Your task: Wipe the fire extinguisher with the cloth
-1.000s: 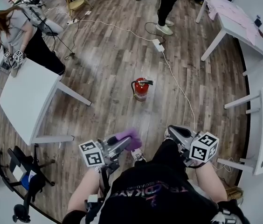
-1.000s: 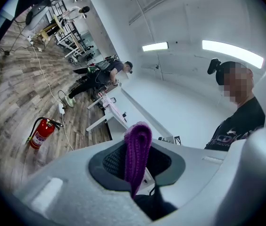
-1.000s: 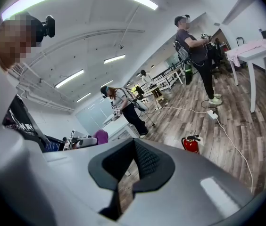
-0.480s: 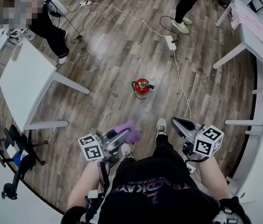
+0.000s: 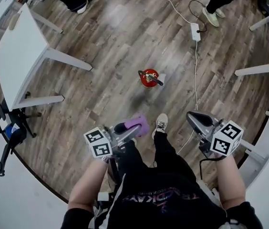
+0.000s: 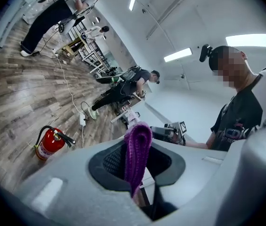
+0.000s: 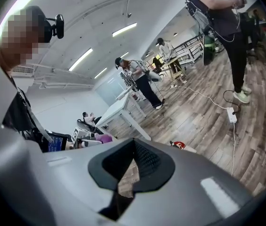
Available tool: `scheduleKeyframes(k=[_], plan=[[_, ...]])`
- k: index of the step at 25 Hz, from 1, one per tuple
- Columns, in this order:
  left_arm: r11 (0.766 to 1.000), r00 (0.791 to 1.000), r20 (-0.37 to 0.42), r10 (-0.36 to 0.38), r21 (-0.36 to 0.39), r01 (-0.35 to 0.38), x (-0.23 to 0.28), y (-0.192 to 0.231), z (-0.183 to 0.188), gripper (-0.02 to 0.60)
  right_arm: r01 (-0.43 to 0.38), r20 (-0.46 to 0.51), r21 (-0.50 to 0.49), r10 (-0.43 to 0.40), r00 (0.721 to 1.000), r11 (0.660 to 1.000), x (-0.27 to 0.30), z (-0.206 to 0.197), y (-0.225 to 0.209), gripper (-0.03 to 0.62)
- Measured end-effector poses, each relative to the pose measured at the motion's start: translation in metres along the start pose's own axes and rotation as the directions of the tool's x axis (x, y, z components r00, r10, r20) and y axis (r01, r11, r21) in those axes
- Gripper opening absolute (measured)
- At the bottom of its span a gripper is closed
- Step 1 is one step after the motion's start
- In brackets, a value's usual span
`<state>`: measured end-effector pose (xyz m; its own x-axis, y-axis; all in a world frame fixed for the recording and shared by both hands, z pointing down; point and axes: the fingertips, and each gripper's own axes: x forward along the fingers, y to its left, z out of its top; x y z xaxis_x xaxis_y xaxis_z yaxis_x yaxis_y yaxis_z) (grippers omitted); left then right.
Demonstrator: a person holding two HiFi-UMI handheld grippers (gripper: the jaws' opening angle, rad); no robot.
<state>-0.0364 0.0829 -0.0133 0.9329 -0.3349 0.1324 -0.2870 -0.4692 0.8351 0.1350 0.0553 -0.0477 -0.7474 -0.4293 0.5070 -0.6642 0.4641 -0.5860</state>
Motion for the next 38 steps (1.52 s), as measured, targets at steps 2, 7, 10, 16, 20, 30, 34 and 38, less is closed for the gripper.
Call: scheduleKeyframes(k=[2,7,10,16,20,30,34,38], plan=[[1.0,1.0,-0.008,0.017,-0.013,-0.017,0.006,0.024,-0.011,0.072,-0.016,-0.019,-0.004,0.016,1.0,1.0,0.014,-0.002,-0.01,0.005],[0.999,0.999,-0.018,0.038,-0.002,-0.038,0.017,0.092,-0.031,0.072,-0.036,-0.018,0.018,0.036,0.999,0.999,0.048,-0.024,-0.029,0.005],[0.996,0.999,-0.022,0.027,0.081,-0.026,0.023,0.138,-0.044,0.072,-0.023,-0.045,-0.015,0.022,0.999,1.0,0.075,-0.053,-0.051,0.005],[0.959,0.995,-0.098,-0.004,0.283,0.032,0.051,0.256,-0.088,0.072,0.021,-0.098,-0.152,-0.036,0.995,0.988,0.144,-0.117,-0.133,0.005],[0.923,0.99,-0.135,-0.048,0.372,0.095,0.066,0.317,-0.112,0.072,0.047,-0.082,-0.246,-0.069,0.994,0.968,0.183,-0.149,-0.181,0.005],[0.895,0.983,-0.009,-0.184,0.412,0.171,0.097,0.401,-0.055,0.071,0.129,0.056,-0.454,-0.117,0.992,0.882,0.23,-0.158,-0.256,0.005],[0.897,0.974,0.057,-0.219,0.406,0.178,0.11,0.409,-0.034,0.071,0.15,0.098,-0.484,-0.117,0.988,0.862,0.229,-0.156,-0.274,0.005],[0.925,0.976,0.09,-0.197,0.347,0.155,0.115,0.426,-0.03,0.071,0.121,0.111,-0.492,-0.075,0.991,0.862,0.237,-0.152,-0.281,0.005]])
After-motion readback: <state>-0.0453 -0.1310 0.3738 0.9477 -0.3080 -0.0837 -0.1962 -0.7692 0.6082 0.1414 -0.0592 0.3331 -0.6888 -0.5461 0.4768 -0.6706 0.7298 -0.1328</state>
